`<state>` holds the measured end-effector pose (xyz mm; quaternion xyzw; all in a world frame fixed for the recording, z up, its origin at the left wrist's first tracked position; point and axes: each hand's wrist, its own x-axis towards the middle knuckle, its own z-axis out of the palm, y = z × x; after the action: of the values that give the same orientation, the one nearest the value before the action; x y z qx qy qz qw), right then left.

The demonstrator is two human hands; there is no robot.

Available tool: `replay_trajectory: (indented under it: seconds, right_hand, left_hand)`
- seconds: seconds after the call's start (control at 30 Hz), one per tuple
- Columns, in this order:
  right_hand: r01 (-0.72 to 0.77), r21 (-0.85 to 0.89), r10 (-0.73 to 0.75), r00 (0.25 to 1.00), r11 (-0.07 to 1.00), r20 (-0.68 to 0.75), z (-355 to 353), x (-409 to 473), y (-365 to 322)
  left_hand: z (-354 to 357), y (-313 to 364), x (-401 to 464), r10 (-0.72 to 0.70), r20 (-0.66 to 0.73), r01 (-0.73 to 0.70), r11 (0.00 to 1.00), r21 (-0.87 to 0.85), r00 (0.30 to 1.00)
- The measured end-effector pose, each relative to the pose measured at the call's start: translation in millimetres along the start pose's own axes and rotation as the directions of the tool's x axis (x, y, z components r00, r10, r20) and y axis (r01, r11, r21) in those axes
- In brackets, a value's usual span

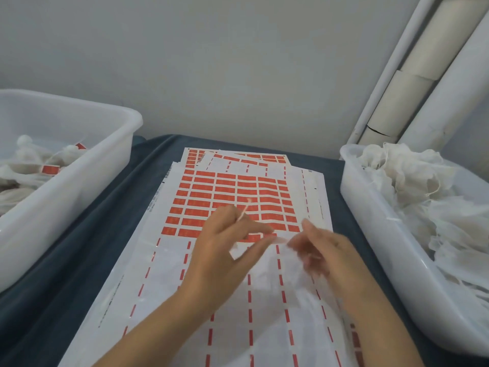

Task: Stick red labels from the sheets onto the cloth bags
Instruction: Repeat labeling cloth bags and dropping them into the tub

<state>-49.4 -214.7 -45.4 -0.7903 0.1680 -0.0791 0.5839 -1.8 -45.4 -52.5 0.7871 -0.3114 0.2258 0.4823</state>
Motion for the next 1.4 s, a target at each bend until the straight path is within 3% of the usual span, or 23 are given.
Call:
replay_trajectory:
  seconds: [0.07, 0.17, 0.3, 0.47, 0.57, 0.67, 0.87, 1.4]
  right_hand:
    - [-0.083, 0.056, 0.070, 0.975, 0.995, 0.212, 6.8, -6.2, -4.7]
    - [-0.115, 0.132, 0.072, 0.953, 0.985, 0.293, 7.4, -6.3, -4.9]
    - [-0.063, 0.214, 0.025, 0.984, 0.975, 0.175, 7.6, -3.7, 0.9]
    - [0.202, 0.218, -0.174, 0.974, 0.955, -0.143, 3.1, -2.2, -5.4]
    - [0.303, 0.152, -0.315, 0.947, 0.941, 0.059, 12.7, -9.2, -11.2]
    - [0.307, 0.144, -0.331, 0.924, 0.941, 0.191, 19.6, -13.7, -8.5]
    - [0.348, 0.133, -0.359, 0.930, 0.928, 0.077, 13.0, -10.6, -7.6]
    - [0.313, 0.195, -0.333, 0.940, 0.930, 0.078, 11.6, -6.3, -2.1]
  left_hand:
    - [3.2, -2.0, -4.4, 0.059, 0.004, -0.059, 0.997, 0.044, 0.998]
    - [5.0, -5.3, -8.0, 0.141, 0.021, -0.143, 0.986, 0.088, 0.990]
    - [2.0, -7.3, -11.0, 0.133, 0.076, -0.140, 0.986, 0.090, 0.988]
    - [-3.1, -1.2, -13.6, 0.022, 0.173, -0.009, 0.997, -0.079, 0.985]
    - [-3.1, 2.5, -14.4, 0.058, 0.249, -0.027, 0.992, -0.125, 0.967]
    - [-2.7, 3.6, -15.1, 0.081, 0.269, -0.040, 0.987, -0.154, 0.960]
    - [-4.1, -1.0, -14.6, 0.037, 0.263, -0.005, 0.993, -0.120, 0.964]
    - [-4.4, 0.7, -15.1, -0.024, 0.349, 0.065, 0.992, -0.106, 0.937]
